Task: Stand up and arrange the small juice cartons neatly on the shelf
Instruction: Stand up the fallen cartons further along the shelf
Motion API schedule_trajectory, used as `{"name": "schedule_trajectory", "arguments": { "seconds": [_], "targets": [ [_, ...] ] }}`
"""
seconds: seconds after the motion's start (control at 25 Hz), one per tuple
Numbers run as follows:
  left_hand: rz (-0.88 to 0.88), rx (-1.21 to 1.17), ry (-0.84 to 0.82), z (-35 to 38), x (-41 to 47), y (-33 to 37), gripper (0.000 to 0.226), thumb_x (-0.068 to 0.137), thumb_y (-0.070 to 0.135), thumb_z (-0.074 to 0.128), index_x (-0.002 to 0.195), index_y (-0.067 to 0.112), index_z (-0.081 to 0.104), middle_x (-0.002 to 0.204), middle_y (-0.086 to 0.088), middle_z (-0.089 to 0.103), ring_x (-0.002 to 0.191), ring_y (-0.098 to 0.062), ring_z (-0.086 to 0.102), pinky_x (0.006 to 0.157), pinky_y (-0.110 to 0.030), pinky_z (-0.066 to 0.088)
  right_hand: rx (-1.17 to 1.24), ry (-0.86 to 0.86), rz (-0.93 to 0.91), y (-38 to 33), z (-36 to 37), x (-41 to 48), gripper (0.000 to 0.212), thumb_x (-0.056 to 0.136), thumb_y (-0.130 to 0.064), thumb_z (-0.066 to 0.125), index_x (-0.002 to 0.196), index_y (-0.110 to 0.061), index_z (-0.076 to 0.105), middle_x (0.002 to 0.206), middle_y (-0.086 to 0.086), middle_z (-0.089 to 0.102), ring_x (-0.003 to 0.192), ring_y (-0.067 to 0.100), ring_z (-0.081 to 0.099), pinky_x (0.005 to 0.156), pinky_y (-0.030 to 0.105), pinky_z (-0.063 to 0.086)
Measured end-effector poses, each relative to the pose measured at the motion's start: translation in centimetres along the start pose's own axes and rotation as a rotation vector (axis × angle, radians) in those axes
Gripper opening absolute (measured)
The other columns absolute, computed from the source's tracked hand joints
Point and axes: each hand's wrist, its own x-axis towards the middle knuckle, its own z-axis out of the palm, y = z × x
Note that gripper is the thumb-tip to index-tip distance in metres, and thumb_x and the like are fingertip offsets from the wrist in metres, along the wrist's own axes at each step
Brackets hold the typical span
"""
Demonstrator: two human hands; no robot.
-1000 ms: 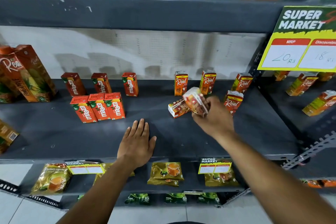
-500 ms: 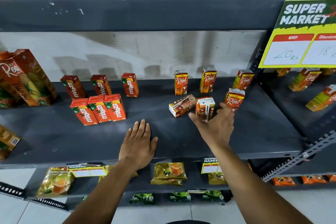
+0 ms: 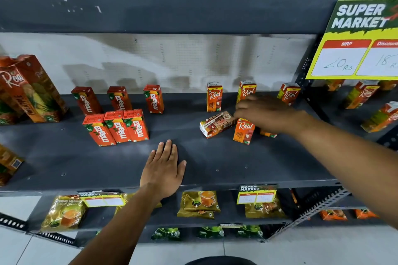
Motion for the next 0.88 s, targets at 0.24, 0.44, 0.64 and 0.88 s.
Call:
{"name": "schedule_trajectory", "arguments": {
  "seconds": [0.24, 0.44, 0.64, 0.88],
  "targets": [
    [0.007, 0.004, 0.013, 0.0, -0.1, 0.1, 0.065, 0.097, 0.049, 0.013, 0.149, 0.011, 0.007, 0.161, -0.007, 0.002, 0.147, -0.024, -0.002, 0.119, -0.040, 0.002, -0.002, -0.120, -0.048, 0.2, -1.2, -0.6, 0.088, 0.082, -0.028, 0.070, 0.150, -0.035, 0.014, 0.162, 0.002, 0.015, 0.145, 0.027, 0.019, 0.117, 0.045, 0.021],
    [0.010, 0.012, 0.004, -0.1, 0.0, 0.0, 0.065, 0.097, 0.049, 0.013, 0.150, 0.011, 0.007, 0.161, -0.007, 0.002, 0.147, -0.024, -0.003, 0.120, -0.040, 0.003, 0.195, 0.035, -0.016, -5.1, -1.5, 4.2, 0.061, 0.081, -0.017, 0.068, 0.138, -0.019, 0.045, 0.140, 0.004, 0.051, 0.125, 0.027, 0.050, 0.100, 0.044, 0.046],
    [-0.001, 0.000, -0.021, -0.4, -0.1, 0.1, 0.065, 0.097, 0.050, 0.012, 0.150, 0.011, 0.004, 0.161, -0.006, -0.002, 0.147, -0.023, -0.006, 0.119, -0.039, 0.001, -0.040, -0.169, 0.064, -6.6, 2.6, 9.1, 0.058, 0.077, -0.024, 0.077, 0.129, -0.014, 0.054, 0.128, 0.012, 0.063, 0.118, 0.036, 0.057, 0.094, 0.051, 0.049],
    [0.003, -0.013, -0.015, -0.4, -0.2, 0.0, 0.066, 0.097, 0.050, 0.012, 0.150, 0.011, 0.005, 0.161, -0.007, 0.000, 0.147, -0.024, -0.004, 0.120, -0.040, 0.002, 0.188, -0.046, -0.008, -6.5, 1.8, 9.6, 0.046, 0.081, -0.013, 0.066, 0.124, -0.023, 0.056, 0.120, 0.006, 0.061, 0.110, 0.030, 0.057, 0.086, 0.044, 0.050]
  ]
}}
